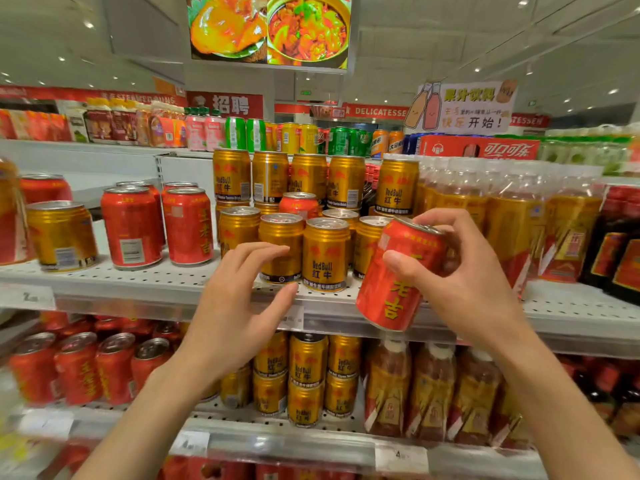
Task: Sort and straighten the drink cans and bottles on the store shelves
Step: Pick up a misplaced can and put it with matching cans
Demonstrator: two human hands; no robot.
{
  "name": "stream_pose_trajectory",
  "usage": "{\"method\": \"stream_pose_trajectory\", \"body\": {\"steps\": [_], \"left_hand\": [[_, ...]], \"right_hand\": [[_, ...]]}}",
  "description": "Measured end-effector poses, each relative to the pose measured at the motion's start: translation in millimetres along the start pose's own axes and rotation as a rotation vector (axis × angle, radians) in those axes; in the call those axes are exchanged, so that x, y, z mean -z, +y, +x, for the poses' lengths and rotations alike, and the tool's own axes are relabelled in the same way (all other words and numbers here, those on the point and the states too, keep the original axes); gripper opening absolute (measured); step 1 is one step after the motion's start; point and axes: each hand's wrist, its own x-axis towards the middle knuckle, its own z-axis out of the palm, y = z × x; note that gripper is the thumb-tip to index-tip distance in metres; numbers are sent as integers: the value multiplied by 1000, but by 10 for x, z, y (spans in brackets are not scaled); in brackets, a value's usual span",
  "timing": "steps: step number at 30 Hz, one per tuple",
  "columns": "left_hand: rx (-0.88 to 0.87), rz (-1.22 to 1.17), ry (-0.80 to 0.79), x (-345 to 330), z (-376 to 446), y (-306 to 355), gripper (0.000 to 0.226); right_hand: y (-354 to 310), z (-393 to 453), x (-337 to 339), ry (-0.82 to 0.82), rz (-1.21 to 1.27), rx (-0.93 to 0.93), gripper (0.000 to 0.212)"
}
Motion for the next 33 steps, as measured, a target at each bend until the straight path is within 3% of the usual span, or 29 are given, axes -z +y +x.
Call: {"method": "stream_pose_trajectory", "body": {"steps": [8,13,25,33], "left_hand": [[495,-273,-32,283,-950,-399,39],[613,-354,-40,441,-1212,-779,34],[522,-468,-112,1422,-1128,-1890,27],[364,-441,-147,1935,-796,-2281,29]], "right_hand": [[106,-506,-579,-95,170,-108,57],[134,-781,-1055,-110,130,-208,60],[-378,-1140,-2448,100,76,-360,64],[-1014,-883,-2900,169,1,-297,57]]}}
